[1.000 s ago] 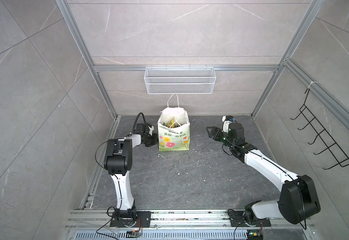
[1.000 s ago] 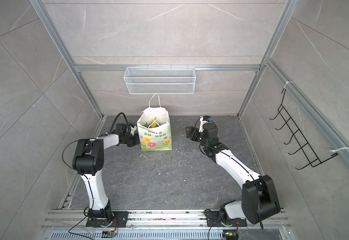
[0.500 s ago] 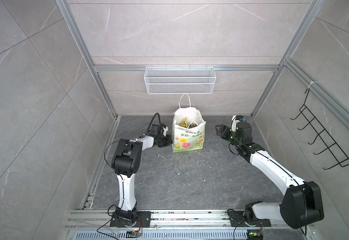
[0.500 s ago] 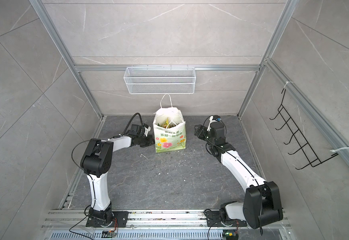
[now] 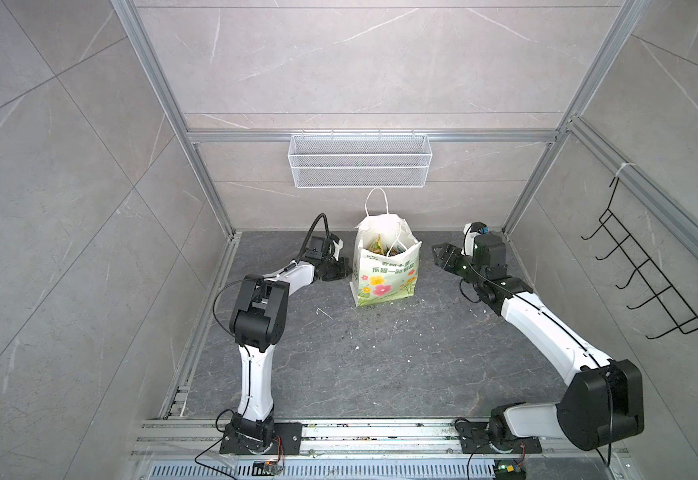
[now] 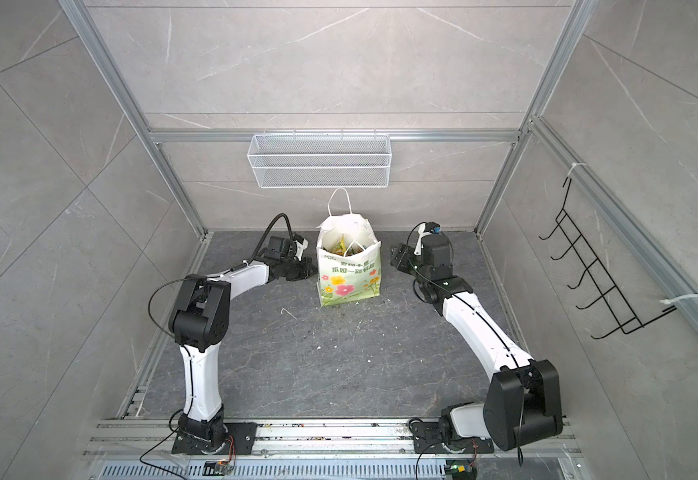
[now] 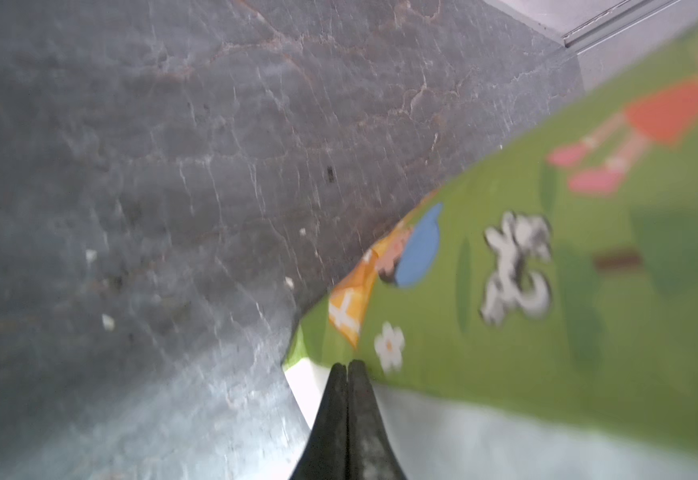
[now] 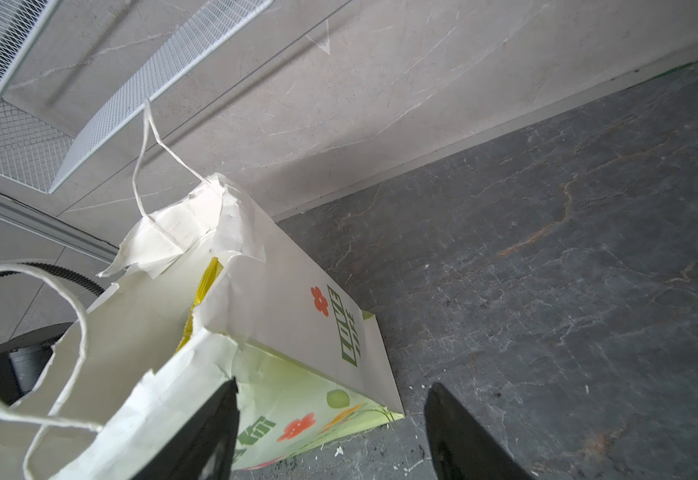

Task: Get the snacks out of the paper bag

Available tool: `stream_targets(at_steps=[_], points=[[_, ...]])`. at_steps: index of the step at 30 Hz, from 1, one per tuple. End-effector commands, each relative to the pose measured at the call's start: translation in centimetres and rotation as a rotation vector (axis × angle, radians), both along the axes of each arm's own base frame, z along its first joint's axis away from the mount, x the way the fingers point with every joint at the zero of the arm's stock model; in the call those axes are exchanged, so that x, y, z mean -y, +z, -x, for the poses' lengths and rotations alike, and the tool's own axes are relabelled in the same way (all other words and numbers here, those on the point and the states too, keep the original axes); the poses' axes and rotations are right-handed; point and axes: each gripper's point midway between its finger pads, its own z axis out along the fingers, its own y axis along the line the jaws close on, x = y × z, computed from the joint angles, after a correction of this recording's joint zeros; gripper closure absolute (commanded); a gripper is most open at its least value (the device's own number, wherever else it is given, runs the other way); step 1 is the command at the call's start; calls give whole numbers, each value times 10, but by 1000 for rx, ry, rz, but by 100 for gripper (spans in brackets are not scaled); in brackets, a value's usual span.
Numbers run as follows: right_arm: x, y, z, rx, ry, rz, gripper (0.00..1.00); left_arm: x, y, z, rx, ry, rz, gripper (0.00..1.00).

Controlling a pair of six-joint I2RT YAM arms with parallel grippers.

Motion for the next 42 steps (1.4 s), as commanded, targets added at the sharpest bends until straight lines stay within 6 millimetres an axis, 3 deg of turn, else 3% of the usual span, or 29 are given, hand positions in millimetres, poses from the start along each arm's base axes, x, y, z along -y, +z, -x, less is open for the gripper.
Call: stream_targets(at_steps=[1, 10, 12, 14, 17, 20, 24, 27, 33, 38, 42], points=[[-5, 6, -6, -5, 30, -6, 30, 6, -11, -9, -6, -20, -14, 100], [-8, 6, -8, -22, 45, -18, 30, 16, -5, -43, 42, -36, -27, 100], [-7, 7, -8, -18, 42, -18, 30, 19, -12, -49, 34, -37, -22, 100], [-5, 4, -10, -24, 37, -14, 30, 21, -8, -49, 17, -42, -12, 100], [2, -14, -22, -111, 28, -15, 34, 5, 12, -46, 72, 27, -49, 100], [4, -32, -37, -165, 58, -34, 47, -29, 33, -37, 138, 161, -85, 100], [14, -76, -61, -262, 40, -83, 61, -67, 44, -8, 178, 279, -141, 100], [2, -109, -71, -329, 111, -102, 66, -67, 37, 17, 155, 248, -128, 100], [-15, -153, -76, -391, 188, -151, 68, -68, -2, 53, 82, 220, -99, 100], [-35, -174, -57, -427, 243, -168, 70, -75, -11, 57, 93, 245, -116, 100], [-45, -183, -42, -442, 273, -173, 70, -82, 3, 51, 140, 267, -101, 100]])
